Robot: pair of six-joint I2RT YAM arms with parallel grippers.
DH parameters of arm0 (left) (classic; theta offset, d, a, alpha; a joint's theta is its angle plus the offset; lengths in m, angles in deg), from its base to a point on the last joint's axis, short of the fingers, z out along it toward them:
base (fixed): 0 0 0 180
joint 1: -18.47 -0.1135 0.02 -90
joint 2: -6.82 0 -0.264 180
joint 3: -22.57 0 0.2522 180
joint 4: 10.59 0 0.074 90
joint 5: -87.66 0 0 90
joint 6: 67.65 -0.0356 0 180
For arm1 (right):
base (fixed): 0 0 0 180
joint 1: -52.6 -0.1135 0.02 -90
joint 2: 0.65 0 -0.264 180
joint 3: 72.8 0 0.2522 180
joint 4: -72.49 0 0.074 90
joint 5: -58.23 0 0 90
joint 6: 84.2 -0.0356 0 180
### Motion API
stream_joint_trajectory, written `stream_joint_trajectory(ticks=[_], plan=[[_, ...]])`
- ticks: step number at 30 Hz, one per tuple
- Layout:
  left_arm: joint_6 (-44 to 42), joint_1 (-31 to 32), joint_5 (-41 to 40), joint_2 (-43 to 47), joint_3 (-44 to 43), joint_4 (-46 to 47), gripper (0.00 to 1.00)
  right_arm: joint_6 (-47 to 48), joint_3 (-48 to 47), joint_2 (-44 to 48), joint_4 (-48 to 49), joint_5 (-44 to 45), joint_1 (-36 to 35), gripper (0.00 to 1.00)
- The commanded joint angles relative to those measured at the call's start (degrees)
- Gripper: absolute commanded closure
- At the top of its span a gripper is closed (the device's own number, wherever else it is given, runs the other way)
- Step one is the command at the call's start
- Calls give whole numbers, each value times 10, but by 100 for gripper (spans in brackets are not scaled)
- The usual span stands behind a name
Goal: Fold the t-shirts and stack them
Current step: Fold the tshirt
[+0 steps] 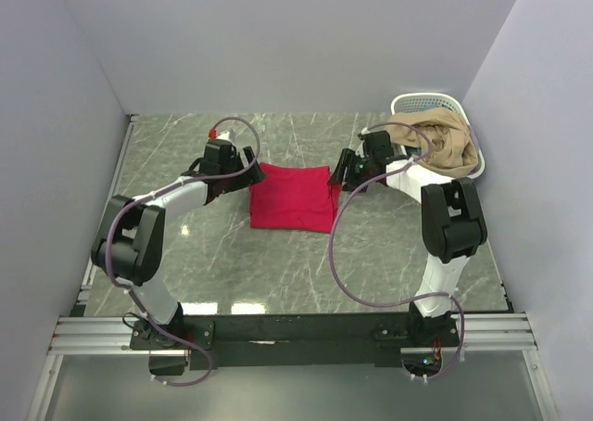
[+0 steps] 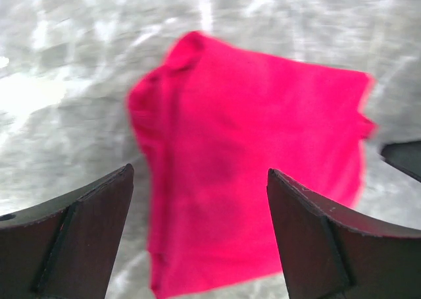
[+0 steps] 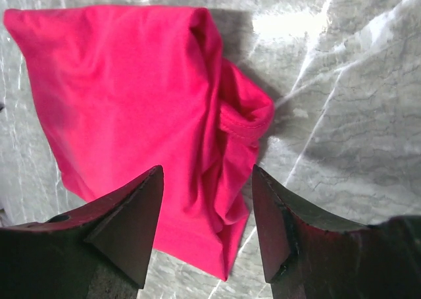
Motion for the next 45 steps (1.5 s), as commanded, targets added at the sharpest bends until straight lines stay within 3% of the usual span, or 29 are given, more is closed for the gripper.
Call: stream_joint_trajectory(ticks=[1,24,34,45], plan=[[-10,-10,-3,-30,-30,6,12,1,-32,-15,11,-33,11,37],[0,-35,48,-119,-76,40,13,6,-82,-110,24,-107,13,36],[-3,-39,49,-109,-73,37,13,28,-73,-67,0,-30,12,34],[3,-40,70,-120,-81,43,13,7,-112,-126,6,-128,-19,35]])
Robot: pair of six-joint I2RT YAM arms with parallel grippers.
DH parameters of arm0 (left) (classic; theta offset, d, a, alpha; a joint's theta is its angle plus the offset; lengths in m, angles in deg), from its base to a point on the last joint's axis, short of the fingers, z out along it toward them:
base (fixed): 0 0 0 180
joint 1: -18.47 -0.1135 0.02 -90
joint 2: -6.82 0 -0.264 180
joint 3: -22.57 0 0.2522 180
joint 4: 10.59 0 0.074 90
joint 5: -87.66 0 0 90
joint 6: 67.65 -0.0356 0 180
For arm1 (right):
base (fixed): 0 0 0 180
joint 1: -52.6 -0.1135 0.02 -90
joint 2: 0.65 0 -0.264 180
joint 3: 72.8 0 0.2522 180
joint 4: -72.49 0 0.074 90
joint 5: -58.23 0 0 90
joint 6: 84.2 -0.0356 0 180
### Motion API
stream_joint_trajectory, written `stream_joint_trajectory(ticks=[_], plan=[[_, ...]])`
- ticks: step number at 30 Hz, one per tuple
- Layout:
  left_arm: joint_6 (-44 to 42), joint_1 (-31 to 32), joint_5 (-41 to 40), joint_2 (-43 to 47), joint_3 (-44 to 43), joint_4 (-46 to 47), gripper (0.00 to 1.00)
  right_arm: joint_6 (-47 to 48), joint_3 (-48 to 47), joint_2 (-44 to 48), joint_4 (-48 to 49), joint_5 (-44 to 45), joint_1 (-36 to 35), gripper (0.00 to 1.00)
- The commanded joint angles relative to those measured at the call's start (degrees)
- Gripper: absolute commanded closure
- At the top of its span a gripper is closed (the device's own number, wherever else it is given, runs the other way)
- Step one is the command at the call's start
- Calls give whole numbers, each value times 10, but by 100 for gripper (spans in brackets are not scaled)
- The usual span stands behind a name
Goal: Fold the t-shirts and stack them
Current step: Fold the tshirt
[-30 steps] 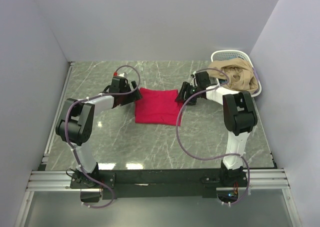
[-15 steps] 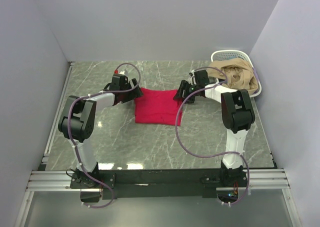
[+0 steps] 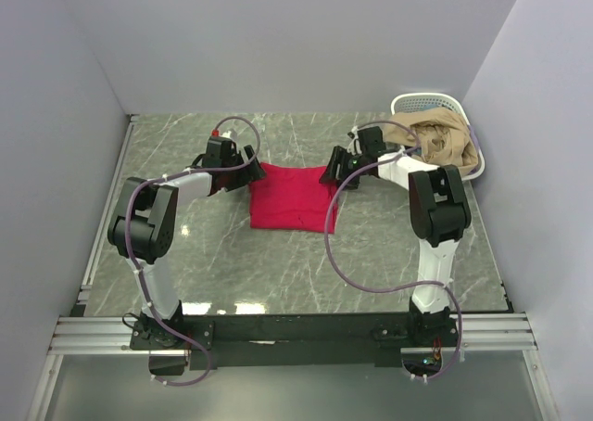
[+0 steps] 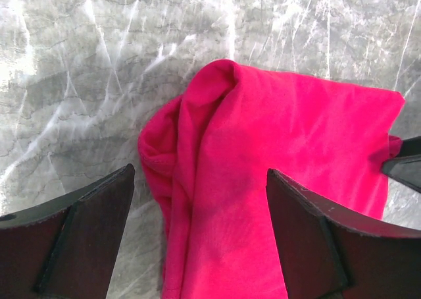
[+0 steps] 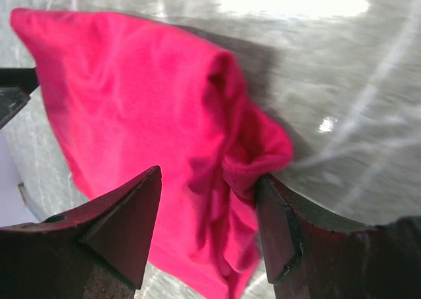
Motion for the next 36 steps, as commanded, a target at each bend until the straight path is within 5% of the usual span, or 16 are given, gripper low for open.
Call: stream_joint_trajectory(ticks=[1,9,15,26,27,30,33,36], plan=[[1,-1,18,-1,-27,19,13,-7,-33,-26,9,-48,-25,35],[-2,-2,23,-3,-28,17,13,-16,-56,-70,9,-87,-43,42],[-2,-2,26,-5,-27,18,14,-36,-54,-86,36,-130,-41,99],[-2,-9,62,-9,-23,30,14,-154,71,-27,267,-238,25,100],[-2,-9,65,-10,-25,31,14,-158,75,-22,273,-240,28,81],[-2,-9,69,-10,-25,32,14,-117,73,1,229,-200,29,56],[-1,-9,72,-10,-24,32,14,-63,62,34,161,-131,28,39],[-3,-9,75,-9,-21,32,14,-21,54,65,100,-67,28,33]])
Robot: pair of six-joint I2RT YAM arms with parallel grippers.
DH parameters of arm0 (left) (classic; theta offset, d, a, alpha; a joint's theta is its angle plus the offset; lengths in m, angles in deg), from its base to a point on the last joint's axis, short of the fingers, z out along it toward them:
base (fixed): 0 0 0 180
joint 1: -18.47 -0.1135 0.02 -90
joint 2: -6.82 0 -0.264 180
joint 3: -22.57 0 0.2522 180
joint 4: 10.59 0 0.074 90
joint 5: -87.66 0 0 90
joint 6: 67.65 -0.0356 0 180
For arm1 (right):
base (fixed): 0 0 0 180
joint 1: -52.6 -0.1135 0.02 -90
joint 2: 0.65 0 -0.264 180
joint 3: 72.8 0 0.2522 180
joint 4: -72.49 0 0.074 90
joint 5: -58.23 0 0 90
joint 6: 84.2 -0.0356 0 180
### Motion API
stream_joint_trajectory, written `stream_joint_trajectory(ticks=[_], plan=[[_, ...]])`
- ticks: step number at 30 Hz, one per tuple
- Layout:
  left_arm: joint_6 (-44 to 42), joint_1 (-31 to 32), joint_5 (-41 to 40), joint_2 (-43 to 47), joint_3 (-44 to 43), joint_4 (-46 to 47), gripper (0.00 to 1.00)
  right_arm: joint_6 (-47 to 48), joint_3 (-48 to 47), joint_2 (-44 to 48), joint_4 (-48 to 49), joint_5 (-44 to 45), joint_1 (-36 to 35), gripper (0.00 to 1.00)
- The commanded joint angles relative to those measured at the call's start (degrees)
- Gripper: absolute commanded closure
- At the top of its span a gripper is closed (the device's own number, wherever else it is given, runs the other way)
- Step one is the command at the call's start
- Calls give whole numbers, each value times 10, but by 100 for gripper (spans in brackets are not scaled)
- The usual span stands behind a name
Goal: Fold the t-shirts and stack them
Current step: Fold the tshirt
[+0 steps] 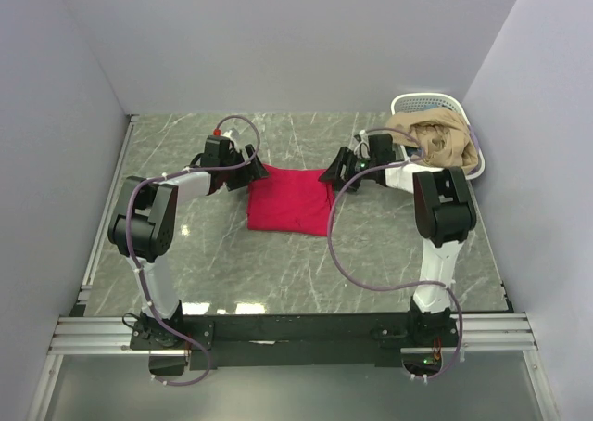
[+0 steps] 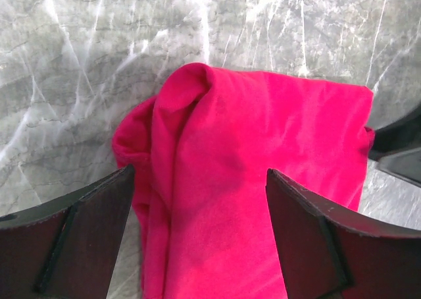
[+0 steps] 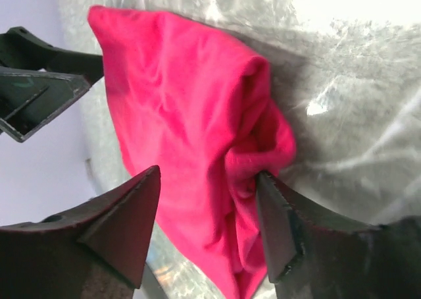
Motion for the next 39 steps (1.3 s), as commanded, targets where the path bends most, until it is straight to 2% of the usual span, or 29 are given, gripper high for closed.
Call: stream_joint_trajectory(ticks=[1,9,15,39], plan=[[-2,-1,18,-2,-17,21,14,72,-24,78,-79,90,-3,32],[-2,-1,16,10,-10,21,14,76,24,121,-105,150,-9,30],[-1,-1,17,16,-3,21,14,73,44,127,-95,139,-18,30],[0,-1,13,3,-15,12,14,48,-33,32,-49,57,-28,31]])
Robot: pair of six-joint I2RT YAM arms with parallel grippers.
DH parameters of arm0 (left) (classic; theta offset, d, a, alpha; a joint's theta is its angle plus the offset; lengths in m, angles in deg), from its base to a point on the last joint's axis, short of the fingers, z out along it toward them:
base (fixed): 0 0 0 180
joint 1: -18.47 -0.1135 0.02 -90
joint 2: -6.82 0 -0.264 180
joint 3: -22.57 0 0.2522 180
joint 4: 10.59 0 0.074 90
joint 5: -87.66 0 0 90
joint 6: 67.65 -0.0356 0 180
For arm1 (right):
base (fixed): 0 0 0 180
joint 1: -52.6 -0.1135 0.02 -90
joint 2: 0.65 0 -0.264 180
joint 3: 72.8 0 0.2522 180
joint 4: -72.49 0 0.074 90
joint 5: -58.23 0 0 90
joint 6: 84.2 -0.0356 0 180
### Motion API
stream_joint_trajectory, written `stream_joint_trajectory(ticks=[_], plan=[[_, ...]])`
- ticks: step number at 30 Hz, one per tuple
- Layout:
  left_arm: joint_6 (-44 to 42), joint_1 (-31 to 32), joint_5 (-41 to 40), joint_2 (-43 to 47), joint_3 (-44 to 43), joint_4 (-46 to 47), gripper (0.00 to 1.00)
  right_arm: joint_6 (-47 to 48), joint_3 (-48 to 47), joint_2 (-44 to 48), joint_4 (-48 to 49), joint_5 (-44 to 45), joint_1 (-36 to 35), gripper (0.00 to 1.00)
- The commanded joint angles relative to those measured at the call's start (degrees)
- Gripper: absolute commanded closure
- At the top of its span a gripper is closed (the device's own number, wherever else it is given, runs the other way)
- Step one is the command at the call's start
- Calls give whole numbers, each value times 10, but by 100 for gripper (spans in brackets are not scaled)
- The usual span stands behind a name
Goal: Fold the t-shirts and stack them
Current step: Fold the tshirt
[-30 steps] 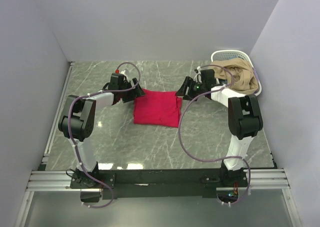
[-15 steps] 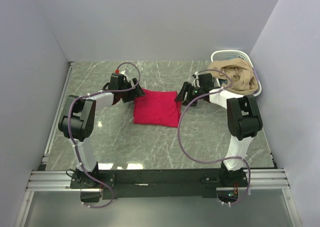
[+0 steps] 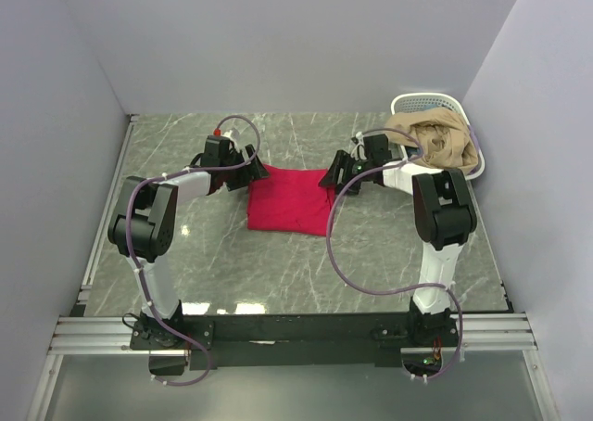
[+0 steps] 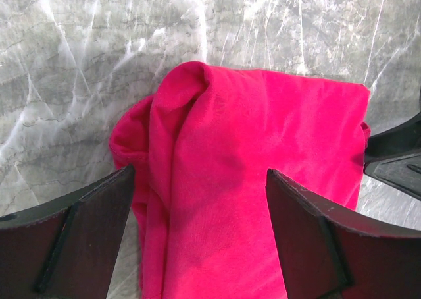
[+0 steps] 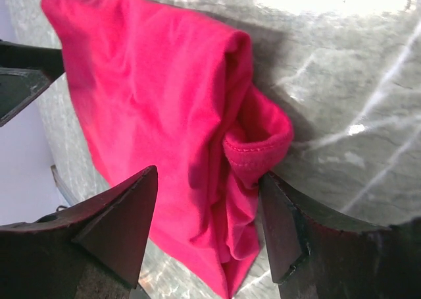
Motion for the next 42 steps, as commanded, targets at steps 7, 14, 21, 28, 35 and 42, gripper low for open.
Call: stream_joint_trajectory(ticks=[7,14,21,28,35,42], plan=[[0,-1,9,0,-14,14,14,-29,-48,-33,51,-84,-27,32],[-2,-1,10,2,-14,12,14,-44,-67,-67,51,-92,-32,33],[-4,-1,12,-3,-15,11,14,-36,-78,-77,31,-82,-36,33],[-6,-1,12,-4,-15,7,14,21,-101,-59,-83,42,-39,33],[-5,-1,16,-6,-15,11,14,54,-100,-54,-150,185,-76,35],[-7,-1,11,-1,-14,4,14,48,-139,-101,-182,194,-94,66]])
